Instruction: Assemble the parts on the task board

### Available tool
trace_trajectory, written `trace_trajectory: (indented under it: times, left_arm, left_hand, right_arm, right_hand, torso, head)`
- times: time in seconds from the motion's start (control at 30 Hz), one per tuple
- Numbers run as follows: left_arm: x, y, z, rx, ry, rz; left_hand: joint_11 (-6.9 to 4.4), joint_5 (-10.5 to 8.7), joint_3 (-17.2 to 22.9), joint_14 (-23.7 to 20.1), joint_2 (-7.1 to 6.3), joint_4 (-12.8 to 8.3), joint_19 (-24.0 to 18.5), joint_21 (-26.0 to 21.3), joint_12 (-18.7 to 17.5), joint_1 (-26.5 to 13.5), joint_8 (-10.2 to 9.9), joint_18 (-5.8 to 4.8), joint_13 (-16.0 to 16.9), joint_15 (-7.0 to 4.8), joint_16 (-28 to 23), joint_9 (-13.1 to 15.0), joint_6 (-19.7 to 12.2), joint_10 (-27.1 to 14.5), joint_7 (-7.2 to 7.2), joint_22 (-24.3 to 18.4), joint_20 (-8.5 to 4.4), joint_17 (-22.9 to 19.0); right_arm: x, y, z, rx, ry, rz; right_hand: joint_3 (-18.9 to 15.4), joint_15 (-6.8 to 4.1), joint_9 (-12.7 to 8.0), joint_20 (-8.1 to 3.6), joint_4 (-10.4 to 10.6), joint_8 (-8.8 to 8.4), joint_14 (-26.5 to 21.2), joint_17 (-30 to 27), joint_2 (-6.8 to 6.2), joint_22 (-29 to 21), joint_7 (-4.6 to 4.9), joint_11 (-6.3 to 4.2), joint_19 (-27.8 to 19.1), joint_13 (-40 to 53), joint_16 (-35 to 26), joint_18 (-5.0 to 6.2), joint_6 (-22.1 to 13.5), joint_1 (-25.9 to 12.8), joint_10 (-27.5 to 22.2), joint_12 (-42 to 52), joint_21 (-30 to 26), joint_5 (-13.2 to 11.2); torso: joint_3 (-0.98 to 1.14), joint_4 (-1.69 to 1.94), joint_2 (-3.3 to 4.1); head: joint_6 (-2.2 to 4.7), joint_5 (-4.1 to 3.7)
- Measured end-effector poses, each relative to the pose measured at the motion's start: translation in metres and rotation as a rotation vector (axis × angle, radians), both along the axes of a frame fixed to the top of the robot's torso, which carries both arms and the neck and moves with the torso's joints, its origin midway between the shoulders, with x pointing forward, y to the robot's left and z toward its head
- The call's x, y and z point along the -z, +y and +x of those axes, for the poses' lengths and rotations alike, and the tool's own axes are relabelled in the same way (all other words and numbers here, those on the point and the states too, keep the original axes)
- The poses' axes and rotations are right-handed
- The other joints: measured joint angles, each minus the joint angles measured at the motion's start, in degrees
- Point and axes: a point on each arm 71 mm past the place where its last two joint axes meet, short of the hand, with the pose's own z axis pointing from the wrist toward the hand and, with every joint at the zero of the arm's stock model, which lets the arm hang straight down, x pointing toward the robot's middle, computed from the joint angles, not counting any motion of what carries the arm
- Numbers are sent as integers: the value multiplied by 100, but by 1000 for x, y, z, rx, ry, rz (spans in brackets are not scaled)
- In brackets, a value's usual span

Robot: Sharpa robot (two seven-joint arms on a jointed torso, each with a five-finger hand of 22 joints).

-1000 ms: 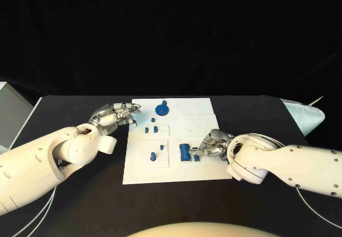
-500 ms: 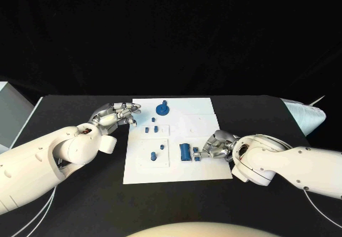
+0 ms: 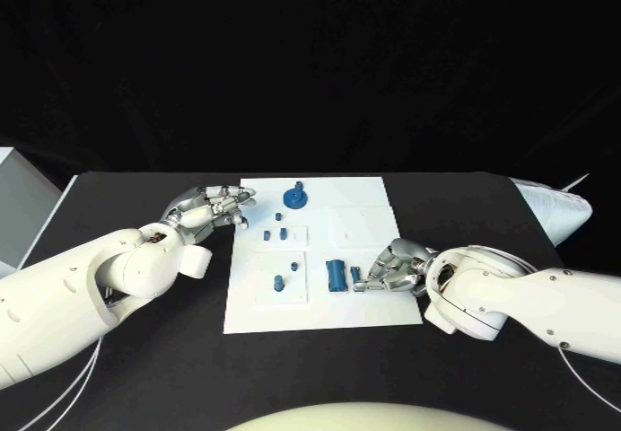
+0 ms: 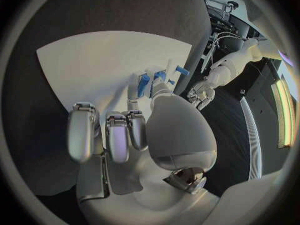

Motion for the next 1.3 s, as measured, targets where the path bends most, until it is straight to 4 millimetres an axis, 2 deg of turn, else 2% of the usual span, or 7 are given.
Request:
trace_trajectory:
  times: [0.2, 0.37, 0.6, 1.1, 1.3]
  left_arm:
    - [0, 0, 0, 0, 0, 0]
    - [0, 0, 0, 0, 0, 0]
    - [0, 0, 0, 0, 0, 0]
    - [0, 1, 0, 0, 0, 1]
    - [0, 0, 0, 0, 0, 1]
  left_hand:
    - [0, 0, 0, 0, 0, 0, 0, 0, 0, 0, 0, 0, 0, 0, 0, 0, 0, 0, 0, 0, 0, 0]
    - [0, 0, 0, 0, 0, 0, 0, 0, 0, 0, 0, 0, 0, 0, 0, 0, 0, 0, 0, 0, 0, 0]
    - [0, 0, 0, 0, 0, 0, 0, 0, 0, 0, 0, 0, 0, 0, 0, -1, 0, 0, 0, 0, 0, 0]
    - [0, 0, 24, 0, 0, 24, 42, -25, 22, 0, 0, 0, -5, 0, 0, 5, 0, 0, 0, -12, 1, -6]
    - [0, 0, 24, 0, 0, 24, 42, -25, 22, 0, 0, 0, -5, 0, 0, 5, 0, 0, 0, -12, 1, -6]
  right_arm:
    - [1, -1, 1, 0, 0, -4]
    - [2, 4, 3, -8, -3, -5]
    - [5, 8, 5, -15, -9, -15]
    - [9, 4, 9, 20, -37, -29]
    - [9, 3, 9, 22, -38, -27]
  right_hand:
    - [0, 0, -16, 0, 0, 0, 0, 0, 150, -1, 0, 0, 0, 0, 0, 0, 0, 260, 0, 0, 0, -23]
    - [0, 0, -41, 0, 0, 0, 0, 0, 191, -1, 0, 0, 0, 1, 0, 0, 0, 528, 0, 0, 0, -153]
    - [50, 1, -62, 0, -17, -22, 0, 0, 218, -1, 4, 0, 0, 3, 0, 0, 4, 730, 0, 0, 0, -156]
    - [56, 1, -77, 0, 10, -22, 0, 0, 274, -2, -3, -17, 0, 9, 0, 0, 86, 724, -19, 2, 0, -85]
    - [39, 1, -78, 0, 23, -22, 0, 0, 237, 3, -3, -18, 0, 8, 0, 0, 86, 686, -19, 1, 0, -152]
  torso:
    - [-7, 5, -1]
    - [-6, 9, -1]
    - [-6, 9, -1]
    - [-3, -2, -3]
    - [-3, -2, -6]
  head:
    - [-8, -1]
    - [-19, 4]
    - [-36, 20]
    - [-37, 29]
    - [-29, 25]
